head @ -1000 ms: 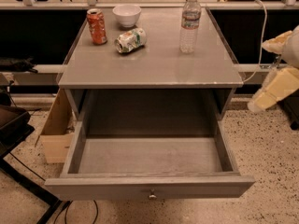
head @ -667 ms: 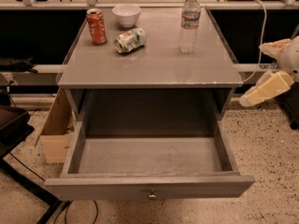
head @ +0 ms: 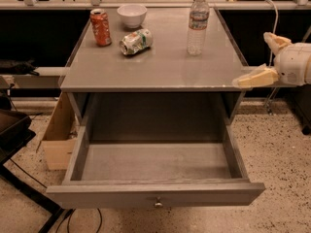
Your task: Place water bottle into top drawer
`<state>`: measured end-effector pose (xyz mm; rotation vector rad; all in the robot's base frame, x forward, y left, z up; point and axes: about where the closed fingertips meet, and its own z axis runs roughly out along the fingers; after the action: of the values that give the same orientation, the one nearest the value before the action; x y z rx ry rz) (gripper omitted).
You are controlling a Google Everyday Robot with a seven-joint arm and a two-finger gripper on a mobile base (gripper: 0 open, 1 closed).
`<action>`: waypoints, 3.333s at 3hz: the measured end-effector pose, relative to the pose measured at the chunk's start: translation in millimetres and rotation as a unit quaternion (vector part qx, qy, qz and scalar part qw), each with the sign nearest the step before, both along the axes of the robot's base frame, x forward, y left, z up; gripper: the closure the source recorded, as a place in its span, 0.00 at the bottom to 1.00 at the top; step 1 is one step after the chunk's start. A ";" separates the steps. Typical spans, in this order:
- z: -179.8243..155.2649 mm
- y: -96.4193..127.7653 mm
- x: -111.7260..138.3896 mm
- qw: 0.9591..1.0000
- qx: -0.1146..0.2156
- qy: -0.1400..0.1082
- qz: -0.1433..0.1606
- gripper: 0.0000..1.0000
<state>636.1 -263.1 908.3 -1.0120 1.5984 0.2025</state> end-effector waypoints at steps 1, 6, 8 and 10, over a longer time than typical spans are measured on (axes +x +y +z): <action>5.2 -1.9 24.9 0.999 0.024 -0.027 -0.003 0.00; 7.5 85.7 140.5 0.988 0.153 0.007 -0.009 0.00; 12.9 103.5 172.6 0.983 0.183 0.010 -0.017 0.16; 8.3 111.2 189.4 0.980 0.195 0.014 -0.016 0.63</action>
Offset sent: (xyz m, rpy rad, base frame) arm 0.0259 0.0005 0.0043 0.0614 -0.0243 -0.0248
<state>825.5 -151.9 916.5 -0.6810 1.5215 0.4910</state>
